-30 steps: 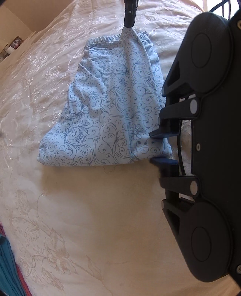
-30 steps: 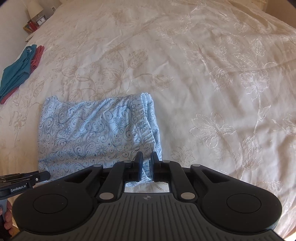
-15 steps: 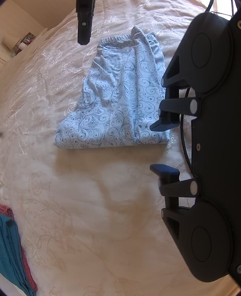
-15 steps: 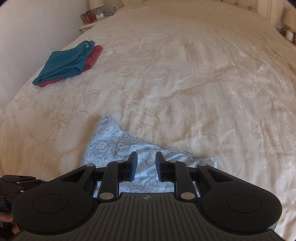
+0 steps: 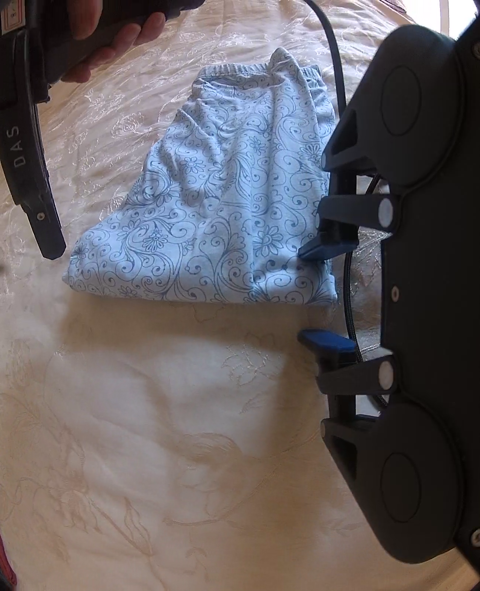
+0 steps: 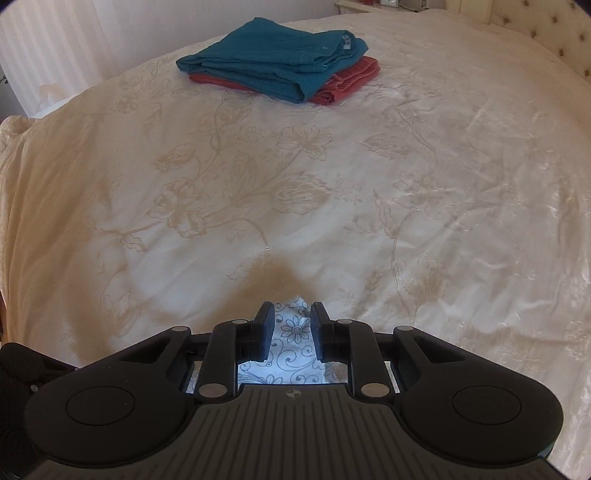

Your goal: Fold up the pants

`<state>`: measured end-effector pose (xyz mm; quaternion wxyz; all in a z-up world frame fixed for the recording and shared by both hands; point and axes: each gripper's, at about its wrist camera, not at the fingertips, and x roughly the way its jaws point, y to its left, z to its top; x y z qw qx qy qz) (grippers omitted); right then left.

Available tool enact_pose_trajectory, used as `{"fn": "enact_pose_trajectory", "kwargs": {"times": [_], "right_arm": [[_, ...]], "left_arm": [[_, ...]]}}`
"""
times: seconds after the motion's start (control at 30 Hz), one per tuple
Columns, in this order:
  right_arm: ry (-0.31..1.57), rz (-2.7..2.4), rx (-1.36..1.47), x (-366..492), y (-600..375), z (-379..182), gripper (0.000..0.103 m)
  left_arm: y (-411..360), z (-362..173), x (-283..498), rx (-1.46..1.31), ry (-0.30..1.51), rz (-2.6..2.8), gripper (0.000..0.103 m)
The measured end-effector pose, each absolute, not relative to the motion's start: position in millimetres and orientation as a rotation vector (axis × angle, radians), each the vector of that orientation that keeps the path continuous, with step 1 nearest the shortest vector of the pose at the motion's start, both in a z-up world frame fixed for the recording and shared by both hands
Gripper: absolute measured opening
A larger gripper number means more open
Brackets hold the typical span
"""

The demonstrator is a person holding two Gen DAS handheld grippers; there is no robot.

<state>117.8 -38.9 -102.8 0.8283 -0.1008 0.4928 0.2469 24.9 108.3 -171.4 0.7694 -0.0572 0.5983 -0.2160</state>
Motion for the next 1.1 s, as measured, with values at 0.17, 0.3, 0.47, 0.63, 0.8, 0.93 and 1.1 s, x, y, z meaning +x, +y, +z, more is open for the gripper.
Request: {"fn": "enact_pose_trajectory", "kwargs": {"times": [0.17, 0.3, 0.47, 0.63, 0.8, 0.93, 1.1], "right_arm": [[1.078, 0.632, -0.262, 129, -28, -117, 0.021], [1.120, 0.686, -0.303, 134, -21, -130, 0.021], [1.163, 0.708, -0.276, 136, -24, -135, 0.016], [1.152, 0.672, -0.234, 135, -28, -138, 0.004], [1.132, 0.522, -0.236, 143, -36, -146, 0.004], [1.134, 0.470, -0.226, 142, -37, -150, 0.003], [1.116, 0.367, -0.209, 149, -39, -151, 0.003]], "left_arm": [[99, -170, 23, -0.069, 1.292, -0.463, 0.050], [96, -170, 23, -0.050, 1.287, -0.462, 0.050], [92, -171, 25, -0.042, 1.286, -0.460, 0.050], [94, -171, 25, -0.052, 1.289, -0.459, 0.050], [97, -172, 25, -0.048, 1.288, -0.456, 0.050], [96, -172, 25, -0.041, 1.287, -0.456, 0.050], [94, -171, 19, -0.018, 1.288, -0.469, 0.048]]}}
